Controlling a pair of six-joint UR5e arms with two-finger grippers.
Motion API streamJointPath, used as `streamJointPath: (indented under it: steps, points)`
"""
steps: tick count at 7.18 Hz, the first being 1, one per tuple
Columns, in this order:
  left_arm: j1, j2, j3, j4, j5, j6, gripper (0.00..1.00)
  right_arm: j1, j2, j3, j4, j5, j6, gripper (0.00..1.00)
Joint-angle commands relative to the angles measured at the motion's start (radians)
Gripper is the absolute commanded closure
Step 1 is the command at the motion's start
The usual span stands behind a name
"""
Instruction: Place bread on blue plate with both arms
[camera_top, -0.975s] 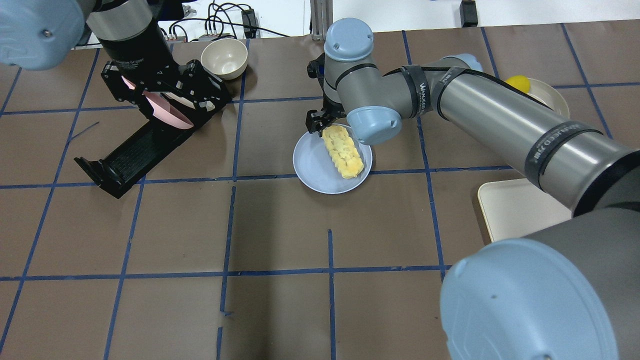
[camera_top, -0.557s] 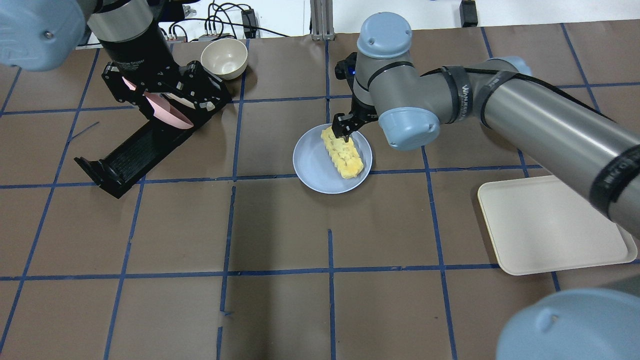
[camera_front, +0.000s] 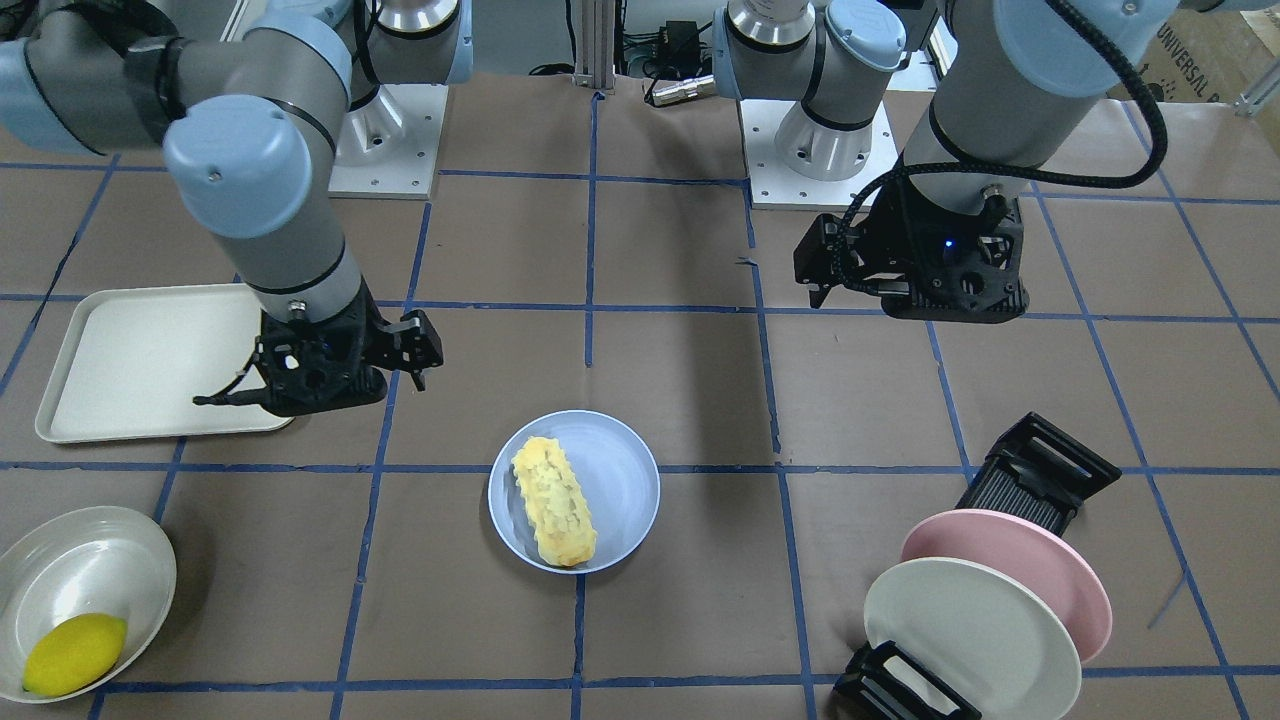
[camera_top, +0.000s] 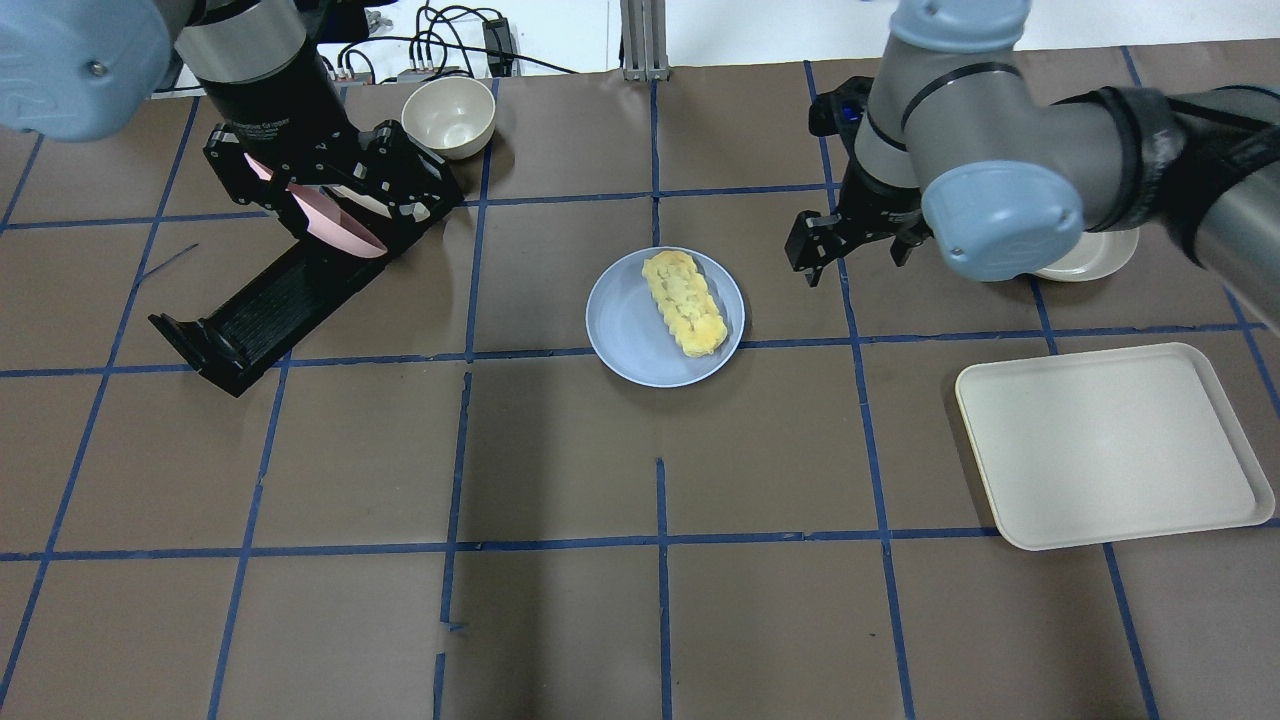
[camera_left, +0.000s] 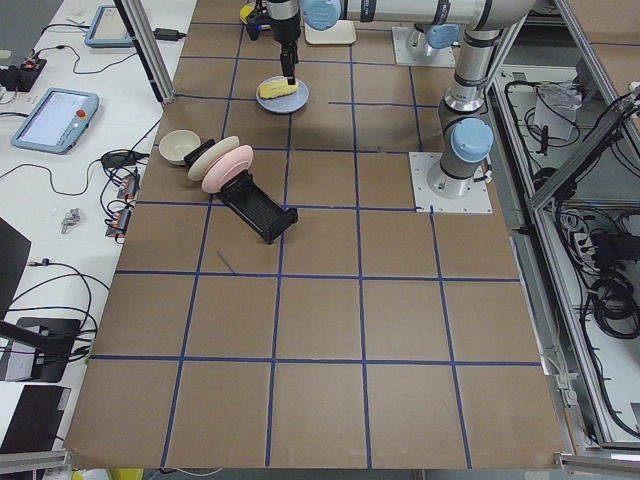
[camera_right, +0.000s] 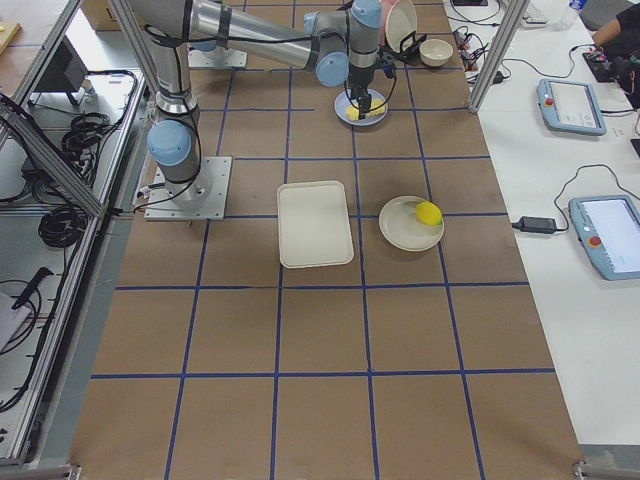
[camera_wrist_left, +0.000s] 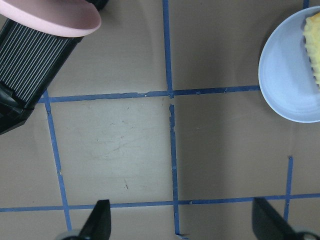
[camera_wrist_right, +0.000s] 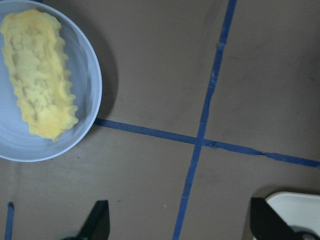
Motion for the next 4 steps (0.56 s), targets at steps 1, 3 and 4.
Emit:
streamJointPath:
  steps: [1, 3, 4]
  points:
    - [0.000, 0.000, 0.002, 0.002, -0.001, -0.001, 0.00, -0.051, -0.071, -0.008, 0.090, -0.003, -0.024, 0.01]
    - [0.000, 0.000, -0.001, 0.008, 0.000, -0.001, 0.00, -0.039, -0.130, -0.061, 0.186, -0.046, -0.004, 0.01]
    - [0.000, -0.002, -0.003, 0.006, 0.000, -0.001, 0.00, -0.029, -0.134, -0.077, 0.203, -0.042, -0.003, 0.01]
